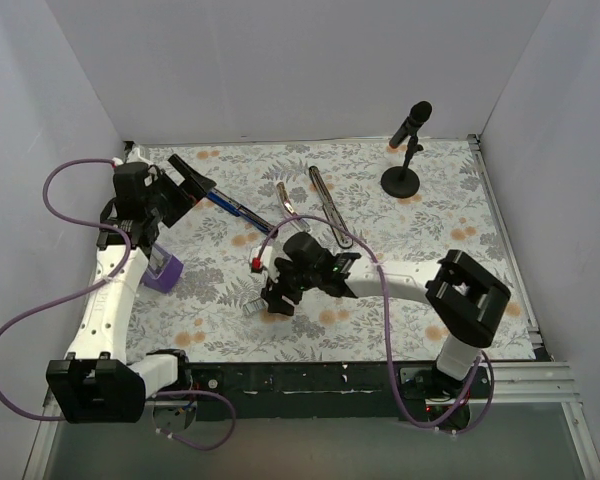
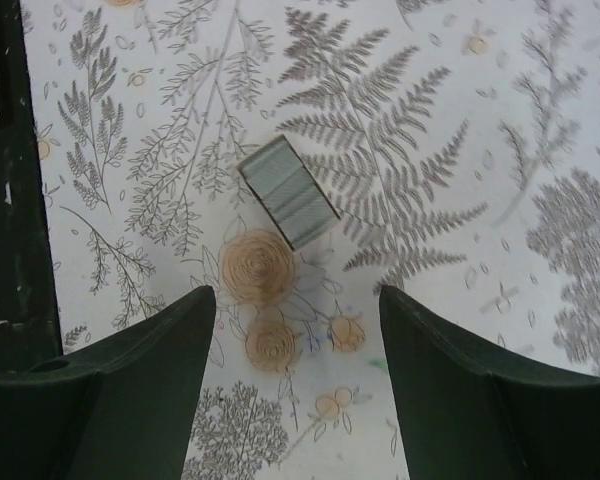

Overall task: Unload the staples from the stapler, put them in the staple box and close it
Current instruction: Adjust the staple box at the center of the board, then pick up the staple box from the center of the board.

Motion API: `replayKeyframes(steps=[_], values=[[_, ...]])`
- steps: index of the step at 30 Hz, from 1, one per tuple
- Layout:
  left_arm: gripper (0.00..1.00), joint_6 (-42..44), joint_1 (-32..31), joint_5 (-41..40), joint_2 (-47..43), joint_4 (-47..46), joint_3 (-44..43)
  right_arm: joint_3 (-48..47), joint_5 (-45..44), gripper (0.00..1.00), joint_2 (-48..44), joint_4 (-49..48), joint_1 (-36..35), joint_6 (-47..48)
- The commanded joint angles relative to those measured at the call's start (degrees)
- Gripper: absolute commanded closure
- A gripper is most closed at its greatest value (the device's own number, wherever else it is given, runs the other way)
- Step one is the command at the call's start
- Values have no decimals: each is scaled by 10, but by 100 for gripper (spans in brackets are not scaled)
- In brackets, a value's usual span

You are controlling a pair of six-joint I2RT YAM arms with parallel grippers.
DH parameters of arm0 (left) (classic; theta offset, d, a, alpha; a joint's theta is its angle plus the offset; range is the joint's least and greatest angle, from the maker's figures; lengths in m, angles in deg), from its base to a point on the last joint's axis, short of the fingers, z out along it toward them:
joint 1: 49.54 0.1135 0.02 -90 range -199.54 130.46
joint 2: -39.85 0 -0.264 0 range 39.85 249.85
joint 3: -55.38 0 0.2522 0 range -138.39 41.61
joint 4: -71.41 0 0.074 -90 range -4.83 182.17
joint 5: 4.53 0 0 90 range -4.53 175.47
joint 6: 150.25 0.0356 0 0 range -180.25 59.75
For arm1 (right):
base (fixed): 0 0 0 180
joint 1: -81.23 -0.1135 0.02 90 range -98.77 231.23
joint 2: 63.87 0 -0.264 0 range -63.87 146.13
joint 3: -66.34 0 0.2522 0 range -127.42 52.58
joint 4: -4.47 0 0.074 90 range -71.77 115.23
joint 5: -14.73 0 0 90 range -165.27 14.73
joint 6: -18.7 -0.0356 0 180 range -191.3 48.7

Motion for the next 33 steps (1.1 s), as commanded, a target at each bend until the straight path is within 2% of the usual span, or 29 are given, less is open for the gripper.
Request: replayKeyframes(steps=[1,5,9,13,18,23,33], values=[[2,14,19,-23,4,40,-16,-63,89,26,54,-3,-20,181],[2,14,21,-35,-8,39,13,-124,135,26,107,32,-19,246],[2,14,61,-35,11,52,7,-153,144,26,145,55,-26,290],[2,7,104,15,36,54,-3,-176,160,25,166,93,-35,351],[2,1,111,44,16,21,27,-207,168,25,186,145,-43,370],[2,-5,110,62,6,-4,67,-207,140,26,197,142,-60,377],[2,0,111,68,9,-9,74,-209,90,30,212,119,-73,386]])
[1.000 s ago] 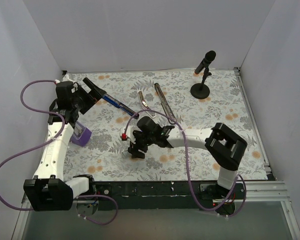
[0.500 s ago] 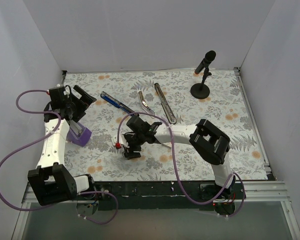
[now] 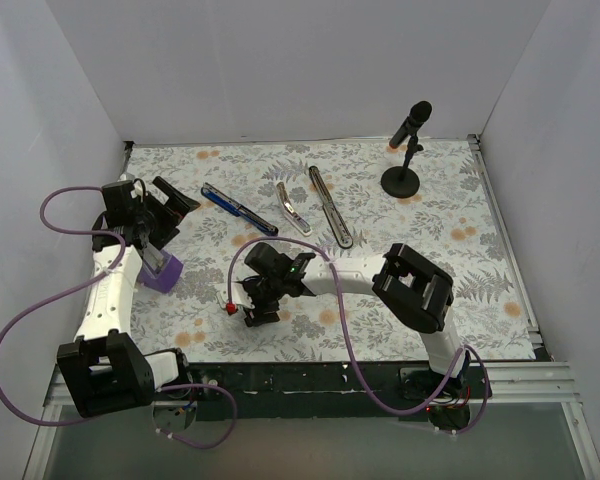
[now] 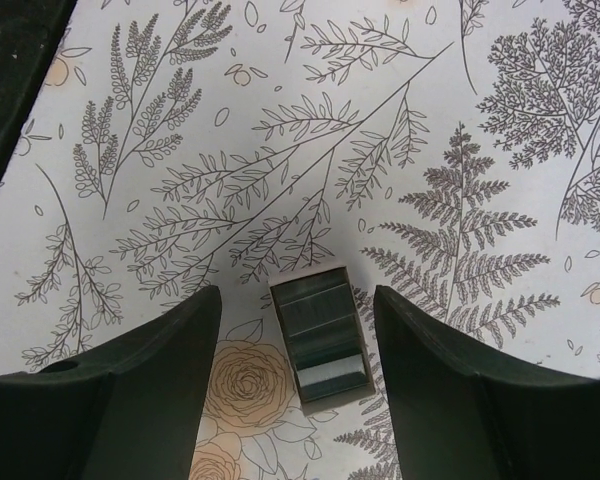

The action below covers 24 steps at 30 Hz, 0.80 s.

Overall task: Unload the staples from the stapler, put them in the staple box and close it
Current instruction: Pick up the staple box from the center of the board.

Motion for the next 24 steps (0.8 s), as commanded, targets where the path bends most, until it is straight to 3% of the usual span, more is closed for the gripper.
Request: replayKeyframes(steps=[1,14,24], values=[[2,4,0,12,-13,-11,6,-18,-24,31,14,-11,-4,22],[2,4,0,26,-10,-23,18,-21,2,42,20,16,-5,50],[2,11,0,27,-9,-22,17,-52,13,42,45,59,-5,50]])
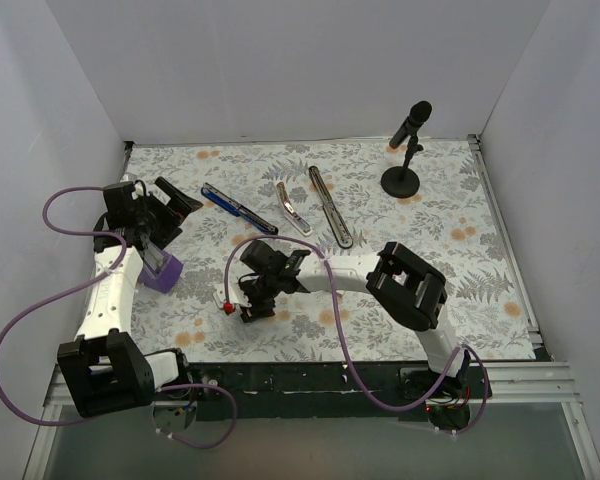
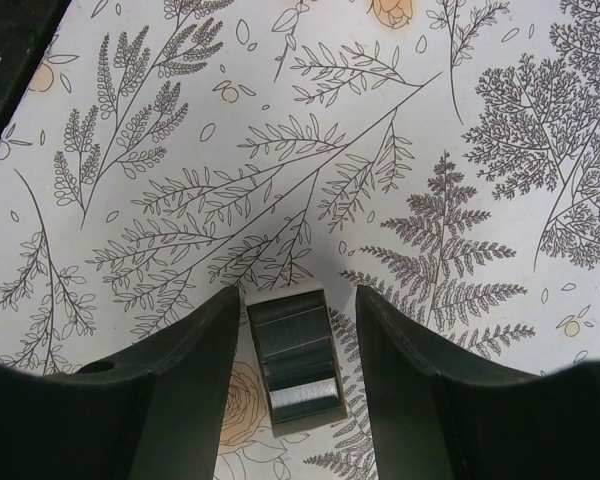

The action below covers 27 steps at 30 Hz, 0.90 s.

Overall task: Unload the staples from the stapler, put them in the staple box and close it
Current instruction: Pick up the staple box from the center of the board.

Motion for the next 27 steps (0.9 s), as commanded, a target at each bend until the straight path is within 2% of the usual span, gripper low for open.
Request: replayKeyframes(steps=[1,10,16,27], values=[[2,10,1,7,-9,-2,5,-21,2,42,21,48,-3,11],[2,19,1,17,-5,-3,0,-26,-8,39,19,83,1,17],[2,18,1,21,-5,-7,4,-70,-22,44,32,130,1,17],[2,12,0,24,-4,-11,0,-111,-95,46,52,182,-18,38]])
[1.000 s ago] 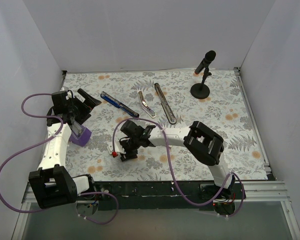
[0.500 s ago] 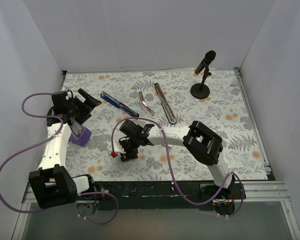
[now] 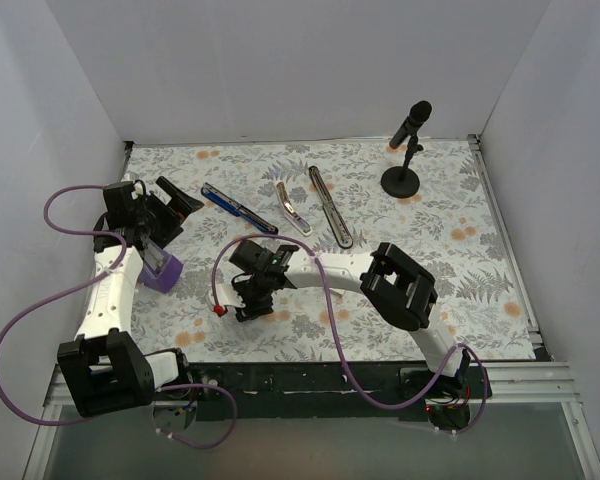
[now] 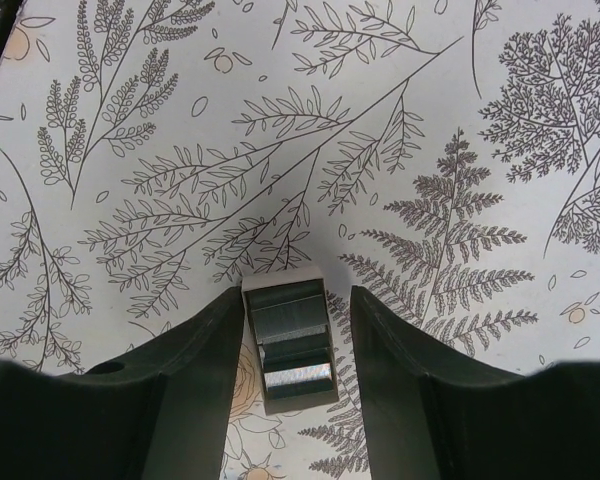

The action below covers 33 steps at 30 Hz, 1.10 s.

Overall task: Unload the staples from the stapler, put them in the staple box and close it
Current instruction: Pick up the staple box from the center of the board.

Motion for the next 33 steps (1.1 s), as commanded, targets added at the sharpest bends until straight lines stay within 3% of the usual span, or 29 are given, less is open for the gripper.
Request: replayKeyframes(steps=[1,28,33], values=[[2,2,0,10,-6,-7,2,-8,-47,46,14,42,-8,23],[2,0,1,19,-5,-9,2,-32,-60,46,8,103,-20,50],[2,-1,0,21,-8,-10,2,-32,-55,50,11,85,-20,41]])
